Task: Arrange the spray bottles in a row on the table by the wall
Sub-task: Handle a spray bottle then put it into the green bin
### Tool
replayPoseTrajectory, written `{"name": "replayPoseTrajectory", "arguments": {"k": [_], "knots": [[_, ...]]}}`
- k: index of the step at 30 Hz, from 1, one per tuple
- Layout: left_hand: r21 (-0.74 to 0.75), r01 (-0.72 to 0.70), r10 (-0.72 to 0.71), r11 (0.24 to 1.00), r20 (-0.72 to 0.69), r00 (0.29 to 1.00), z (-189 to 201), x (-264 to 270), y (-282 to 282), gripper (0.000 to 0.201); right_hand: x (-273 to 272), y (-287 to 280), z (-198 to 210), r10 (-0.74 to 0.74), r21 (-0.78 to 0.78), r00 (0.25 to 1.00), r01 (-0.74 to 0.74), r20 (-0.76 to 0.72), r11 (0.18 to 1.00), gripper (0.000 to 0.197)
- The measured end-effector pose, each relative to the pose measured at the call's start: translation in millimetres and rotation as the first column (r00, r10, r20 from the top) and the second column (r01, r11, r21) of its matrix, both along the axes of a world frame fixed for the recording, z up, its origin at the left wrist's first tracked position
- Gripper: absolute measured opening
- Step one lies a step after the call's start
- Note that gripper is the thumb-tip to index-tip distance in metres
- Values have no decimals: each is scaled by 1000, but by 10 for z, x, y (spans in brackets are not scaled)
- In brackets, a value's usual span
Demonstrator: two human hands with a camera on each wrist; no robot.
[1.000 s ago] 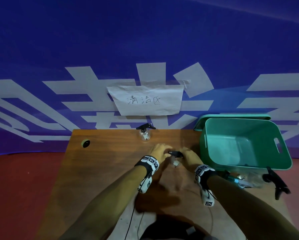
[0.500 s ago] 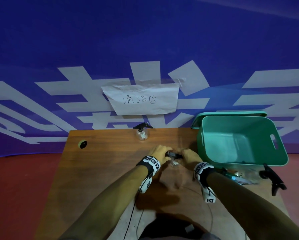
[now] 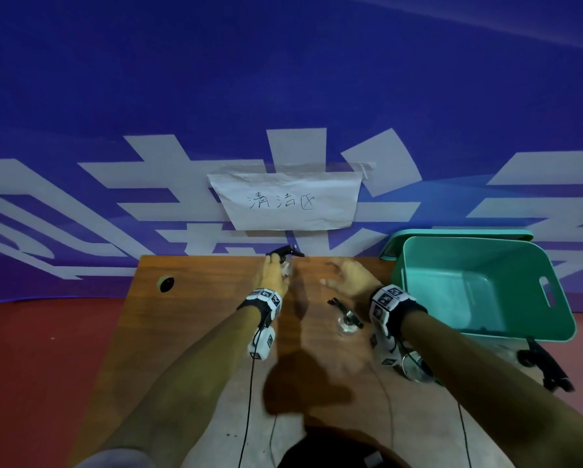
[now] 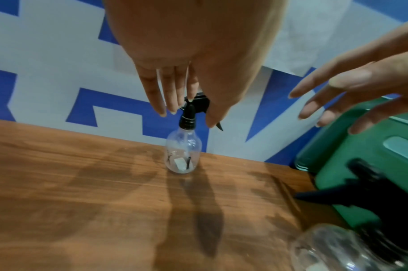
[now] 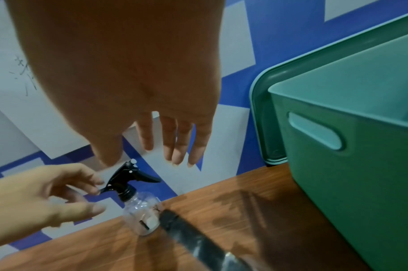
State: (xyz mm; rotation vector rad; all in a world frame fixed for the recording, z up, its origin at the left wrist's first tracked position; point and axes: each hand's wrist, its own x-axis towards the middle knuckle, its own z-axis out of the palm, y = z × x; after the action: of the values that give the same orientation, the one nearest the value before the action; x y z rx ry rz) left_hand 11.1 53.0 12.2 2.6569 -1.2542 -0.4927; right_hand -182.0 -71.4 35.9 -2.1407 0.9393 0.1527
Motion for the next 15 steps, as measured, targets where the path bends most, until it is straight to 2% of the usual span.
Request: {"name": "replayPoseTrajectory", "arguments": {"k": [3,5,7,10,13,15], "knots": [[33,-11,9,999,60,998,-35,221,-129,62,186,49,35,-61,16,998,61,13,998,54],[70,18,-24,997,93,995,-100,365,-211,73,253,105,33,-79,2,997,78,26,997,50],[110,55,-63,992,69,996,-175,469,-283,74,270,164,-29,-90,5,995,90,50,996,53],[162,62,-71,985,46,996,-285,524,-358,54,258,216,-104,-117,-22,991,119,69,993,56],[181,84,-99,980,74,992,-385,492,-362,25,247,244,-115,-82,-82,993,89,82,993,44],[172,92,-105,981,68,992,-413,438,-345,22,246,246,-125,-67,-94,995,74,76,993,41]]}}
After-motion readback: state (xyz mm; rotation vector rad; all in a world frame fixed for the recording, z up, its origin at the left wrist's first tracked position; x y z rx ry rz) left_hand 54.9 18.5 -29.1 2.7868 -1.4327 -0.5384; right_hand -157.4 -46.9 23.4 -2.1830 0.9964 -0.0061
